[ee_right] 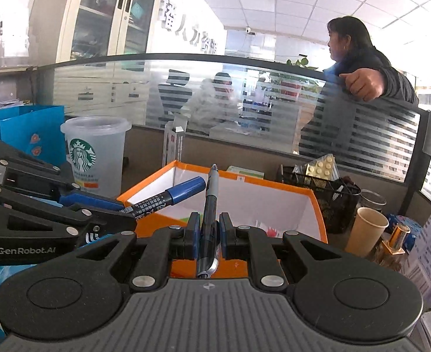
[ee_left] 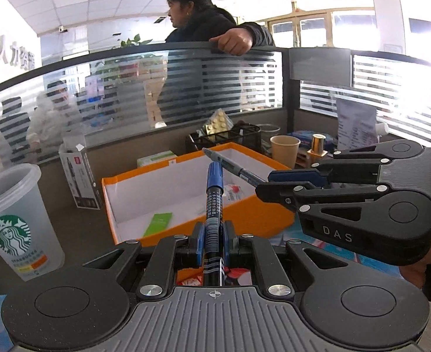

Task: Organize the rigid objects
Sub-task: 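Carry the marker and black pen over the orange box with both tools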

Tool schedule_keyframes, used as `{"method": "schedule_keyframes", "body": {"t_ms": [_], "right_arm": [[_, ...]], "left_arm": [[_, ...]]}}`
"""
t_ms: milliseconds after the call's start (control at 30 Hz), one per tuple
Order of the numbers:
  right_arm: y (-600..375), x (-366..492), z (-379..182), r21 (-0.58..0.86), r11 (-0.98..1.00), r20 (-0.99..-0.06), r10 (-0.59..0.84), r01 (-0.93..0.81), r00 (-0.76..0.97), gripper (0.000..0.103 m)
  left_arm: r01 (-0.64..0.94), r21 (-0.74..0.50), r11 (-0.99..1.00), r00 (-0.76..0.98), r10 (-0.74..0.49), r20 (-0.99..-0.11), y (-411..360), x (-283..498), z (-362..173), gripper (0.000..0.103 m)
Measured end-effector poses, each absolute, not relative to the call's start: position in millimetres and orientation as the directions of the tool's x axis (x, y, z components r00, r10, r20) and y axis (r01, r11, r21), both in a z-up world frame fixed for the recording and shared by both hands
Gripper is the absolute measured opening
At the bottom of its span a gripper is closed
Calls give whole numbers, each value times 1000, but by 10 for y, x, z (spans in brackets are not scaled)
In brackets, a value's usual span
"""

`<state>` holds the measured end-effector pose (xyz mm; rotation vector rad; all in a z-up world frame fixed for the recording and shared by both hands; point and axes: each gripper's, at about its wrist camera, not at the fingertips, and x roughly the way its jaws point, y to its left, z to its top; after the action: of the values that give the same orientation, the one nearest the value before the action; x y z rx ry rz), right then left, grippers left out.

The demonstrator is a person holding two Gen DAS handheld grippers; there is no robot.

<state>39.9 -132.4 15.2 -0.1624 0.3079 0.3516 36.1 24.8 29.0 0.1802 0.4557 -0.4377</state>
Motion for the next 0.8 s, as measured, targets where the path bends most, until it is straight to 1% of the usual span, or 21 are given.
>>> {"method": "schedule_keyframes", "body": {"t_ms": [500, 800], "right_arm": [[-1354, 927, 183, -93, 932, -329, 304, -351, 894, 13], [-1428, 1339, 146, -83, 937, -343, 294, -340, 892, 13]], "left_arm": [[411, 73, 909, 815, -331, -476, 280, 970, 311, 11], [383, 46, 923, 799, -305, -518, 267, 1476, 213, 11]]}}
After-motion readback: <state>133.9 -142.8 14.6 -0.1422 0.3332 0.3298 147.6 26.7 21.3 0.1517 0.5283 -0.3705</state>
